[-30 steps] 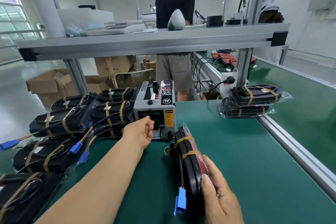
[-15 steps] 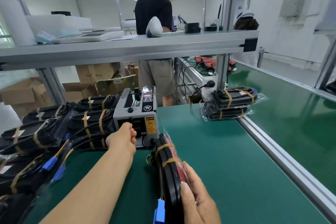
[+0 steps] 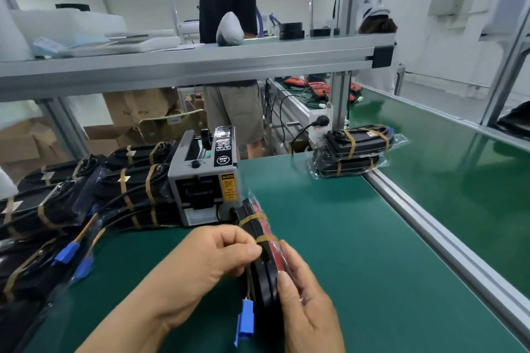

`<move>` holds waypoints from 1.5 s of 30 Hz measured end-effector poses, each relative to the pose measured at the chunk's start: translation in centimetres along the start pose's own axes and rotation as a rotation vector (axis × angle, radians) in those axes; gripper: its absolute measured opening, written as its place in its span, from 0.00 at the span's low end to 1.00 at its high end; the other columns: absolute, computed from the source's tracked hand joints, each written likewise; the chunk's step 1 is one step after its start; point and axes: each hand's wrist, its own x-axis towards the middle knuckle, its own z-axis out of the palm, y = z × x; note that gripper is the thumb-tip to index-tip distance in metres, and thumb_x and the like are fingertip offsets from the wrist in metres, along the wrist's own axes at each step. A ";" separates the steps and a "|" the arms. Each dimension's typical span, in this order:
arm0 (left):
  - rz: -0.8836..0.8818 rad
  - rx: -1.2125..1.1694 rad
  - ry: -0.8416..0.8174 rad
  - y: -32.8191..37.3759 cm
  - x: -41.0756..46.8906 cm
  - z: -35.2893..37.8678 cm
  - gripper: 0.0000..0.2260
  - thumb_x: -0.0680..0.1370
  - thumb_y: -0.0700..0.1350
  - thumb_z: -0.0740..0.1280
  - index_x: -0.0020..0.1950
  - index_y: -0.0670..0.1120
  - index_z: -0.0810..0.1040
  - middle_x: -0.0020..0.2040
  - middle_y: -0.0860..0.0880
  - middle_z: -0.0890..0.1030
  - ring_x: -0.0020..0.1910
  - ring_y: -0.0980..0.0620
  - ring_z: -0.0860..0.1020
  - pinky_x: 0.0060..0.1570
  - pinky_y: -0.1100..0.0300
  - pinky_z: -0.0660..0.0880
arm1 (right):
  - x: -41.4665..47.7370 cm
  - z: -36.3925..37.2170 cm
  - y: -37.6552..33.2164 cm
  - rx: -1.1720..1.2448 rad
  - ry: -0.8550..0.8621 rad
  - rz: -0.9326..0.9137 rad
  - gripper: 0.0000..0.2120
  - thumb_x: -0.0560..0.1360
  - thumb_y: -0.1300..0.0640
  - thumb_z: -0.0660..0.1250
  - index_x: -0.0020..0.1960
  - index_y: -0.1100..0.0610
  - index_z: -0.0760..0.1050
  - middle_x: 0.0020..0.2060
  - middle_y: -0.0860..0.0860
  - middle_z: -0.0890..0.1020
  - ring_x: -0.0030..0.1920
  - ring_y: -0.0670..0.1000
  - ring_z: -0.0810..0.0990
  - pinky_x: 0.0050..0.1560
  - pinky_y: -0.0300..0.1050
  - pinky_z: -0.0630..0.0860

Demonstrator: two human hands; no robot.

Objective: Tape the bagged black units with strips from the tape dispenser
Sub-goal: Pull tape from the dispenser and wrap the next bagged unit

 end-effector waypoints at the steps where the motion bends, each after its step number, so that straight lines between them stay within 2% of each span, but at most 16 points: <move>1: -0.005 0.038 0.002 0.0 0.1 -0.1 0.08 0.74 0.42 0.72 0.35 0.48 0.82 0.32 0.50 0.76 0.32 0.57 0.71 0.34 0.68 0.69 | 0.0 0.0 -0.1 0.002 -0.008 0.000 0.21 0.79 0.64 0.65 0.67 0.44 0.74 0.61 0.36 0.81 0.62 0.34 0.77 0.60 0.27 0.70; 5: -0.019 0.149 -0.024 -0.1 0.8 -0.8 0.08 0.74 0.44 0.73 0.35 0.50 0.81 0.34 0.50 0.77 0.33 0.56 0.70 0.37 0.64 0.69 | 0.0 0.0 -0.2 0.029 -0.005 0.007 0.21 0.80 0.64 0.64 0.66 0.43 0.75 0.60 0.37 0.82 0.62 0.36 0.78 0.63 0.33 0.72; 8: -0.019 0.188 -0.042 0.0 1.1 -0.7 0.06 0.69 0.50 0.73 0.35 0.50 0.81 0.36 0.49 0.77 0.35 0.55 0.70 0.40 0.60 0.67 | 0.0 -0.1 -0.1 0.034 -0.021 0.001 0.20 0.80 0.63 0.64 0.67 0.45 0.74 0.61 0.39 0.82 0.63 0.38 0.78 0.64 0.35 0.72; 11: -0.012 0.219 -0.059 -0.1 1.4 -0.5 0.06 0.67 0.52 0.72 0.36 0.51 0.81 0.36 0.52 0.79 0.35 0.58 0.72 0.41 0.64 0.68 | -0.1 -0.2 -0.3 0.029 -0.032 0.000 0.20 0.80 0.61 0.64 0.68 0.45 0.74 0.61 0.37 0.81 0.63 0.37 0.77 0.64 0.37 0.71; 13: -0.013 0.249 -0.064 -0.1 1.6 -0.4 0.05 0.67 0.52 0.72 0.36 0.51 0.82 0.36 0.53 0.80 0.36 0.59 0.74 0.43 0.64 0.70 | -0.1 -0.3 -0.3 0.030 -0.039 0.003 0.20 0.80 0.61 0.63 0.68 0.45 0.73 0.62 0.38 0.81 0.64 0.37 0.77 0.65 0.38 0.71; 17: 0.000 0.313 -0.061 0.0 1.9 -0.3 0.07 0.69 0.52 0.72 0.38 0.49 0.82 0.38 0.48 0.82 0.39 0.55 0.77 0.48 0.56 0.74 | -0.1 -0.4 -0.4 0.029 -0.050 0.015 0.20 0.81 0.62 0.63 0.69 0.44 0.73 0.60 0.36 0.81 0.63 0.36 0.77 0.61 0.32 0.72; 19: 0.014 0.349 -0.045 -0.1 2.0 -0.2 0.06 0.72 0.50 0.73 0.38 0.48 0.82 0.38 0.45 0.82 0.38 0.54 0.76 0.46 0.56 0.74 | -0.2 -0.4 -0.5 0.023 -0.049 0.014 0.20 0.81 0.62 0.63 0.68 0.43 0.73 0.61 0.36 0.81 0.63 0.36 0.77 0.61 0.30 0.72; 23: 0.043 0.426 -0.005 -0.5 2.4 -0.1 0.07 0.74 0.48 0.73 0.36 0.51 0.81 0.29 0.56 0.75 0.29 0.58 0.70 0.33 0.66 0.67 | -0.3 -0.4 -0.6 0.023 -0.049 0.022 0.20 0.81 0.61 0.63 0.69 0.43 0.73 0.63 0.38 0.80 0.65 0.37 0.76 0.67 0.41 0.71; 26: 0.066 0.456 0.011 -0.8 2.5 -0.1 0.07 0.74 0.48 0.73 0.36 0.51 0.80 0.26 0.57 0.71 0.26 0.59 0.66 0.28 0.70 0.64 | -0.2 -0.3 -0.7 0.011 -0.045 0.021 0.20 0.81 0.60 0.63 0.69 0.42 0.72 0.65 0.38 0.79 0.65 0.36 0.75 0.69 0.41 0.70; 35: 0.102 0.474 0.061 -1.7 2.4 -0.2 0.06 0.73 0.51 0.73 0.39 0.51 0.80 0.26 0.57 0.71 0.26 0.59 0.66 0.28 0.68 0.65 | -0.2 -0.2 -0.4 0.000 -0.045 0.028 0.20 0.81 0.59 0.63 0.70 0.43 0.72 0.66 0.40 0.78 0.67 0.40 0.75 0.72 0.50 0.69; 45: 0.135 0.512 0.149 -2.2 2.1 -0.1 0.07 0.71 0.55 0.74 0.40 0.54 0.81 0.28 0.57 0.72 0.27 0.60 0.67 0.29 0.66 0.66 | -0.3 -0.3 -0.5 -0.006 -0.041 0.017 0.21 0.81 0.59 0.63 0.70 0.43 0.72 0.66 0.39 0.78 0.66 0.38 0.75 0.70 0.47 0.70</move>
